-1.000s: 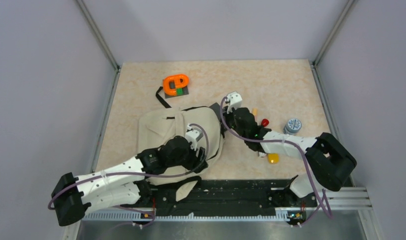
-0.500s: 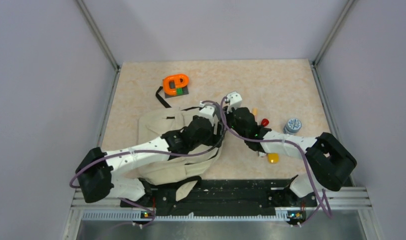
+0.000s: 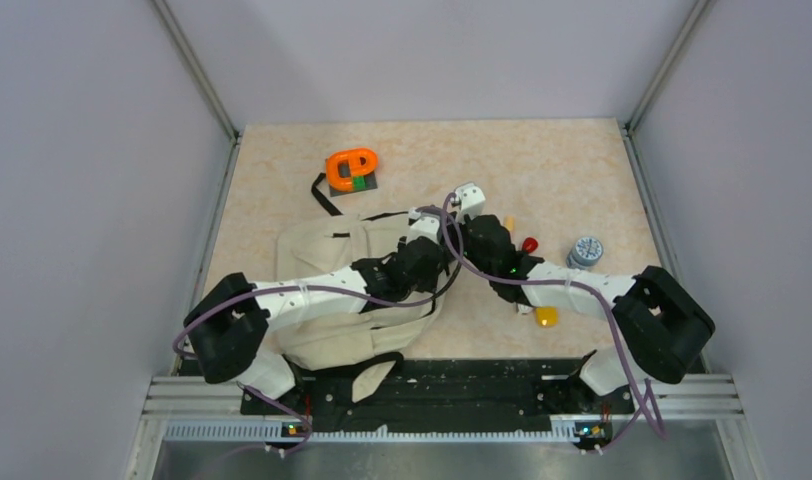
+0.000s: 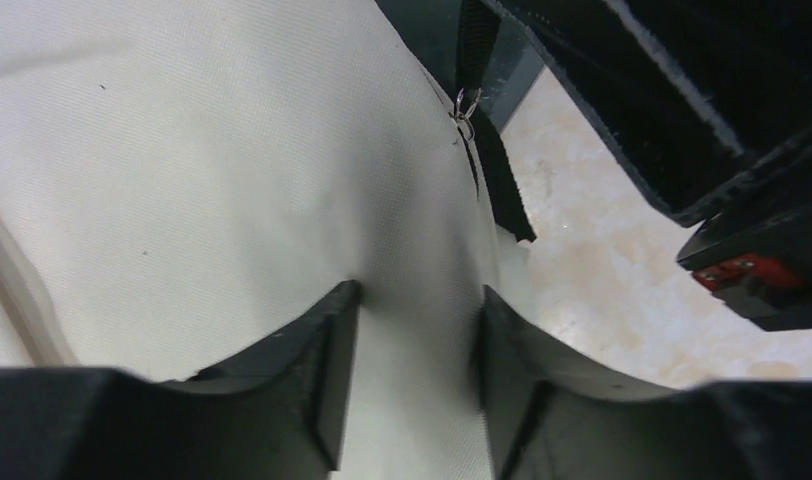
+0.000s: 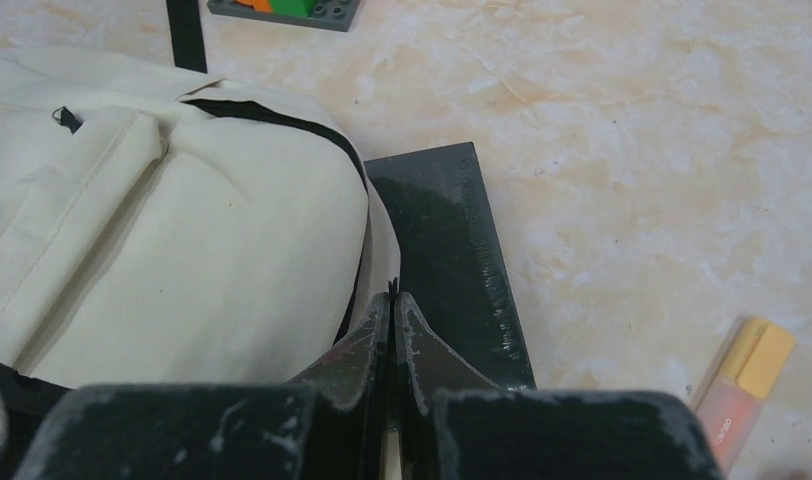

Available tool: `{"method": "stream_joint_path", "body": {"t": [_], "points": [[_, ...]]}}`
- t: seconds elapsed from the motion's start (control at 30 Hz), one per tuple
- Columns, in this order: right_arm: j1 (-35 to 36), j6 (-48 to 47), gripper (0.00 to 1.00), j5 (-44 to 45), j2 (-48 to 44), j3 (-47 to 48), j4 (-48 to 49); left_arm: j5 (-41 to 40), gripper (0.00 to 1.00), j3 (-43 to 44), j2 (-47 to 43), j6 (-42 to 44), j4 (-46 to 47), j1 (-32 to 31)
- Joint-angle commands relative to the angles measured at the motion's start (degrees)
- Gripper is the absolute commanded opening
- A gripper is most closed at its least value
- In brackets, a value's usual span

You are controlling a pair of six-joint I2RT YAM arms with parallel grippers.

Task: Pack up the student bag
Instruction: Unzip the student bag at the center of the board.

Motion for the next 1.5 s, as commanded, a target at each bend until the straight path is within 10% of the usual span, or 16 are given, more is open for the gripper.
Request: {"method": "stream_joint_path", "body": {"t": [0.0, 0.23, 1.47], "points": [[-0.3, 0.8, 0.0, 0.6, -2.5, 0.1, 2.7, -1.1, 0.4, 1.7, 1.0, -0.2, 0.9, -0.2], [-0.3, 1.0, 0.0, 0.0, -2.9, -1.1, 4.5, 5.5, 0.0, -2.2, -0.5, 2.3, 4.3, -0.2], [-0.3, -1.1, 0.0, -8.6, 1.0, 2.9, 3.7, 39.6, 0.0, -18.1, -15.3, 12.8, 3.6, -2.1]]}}
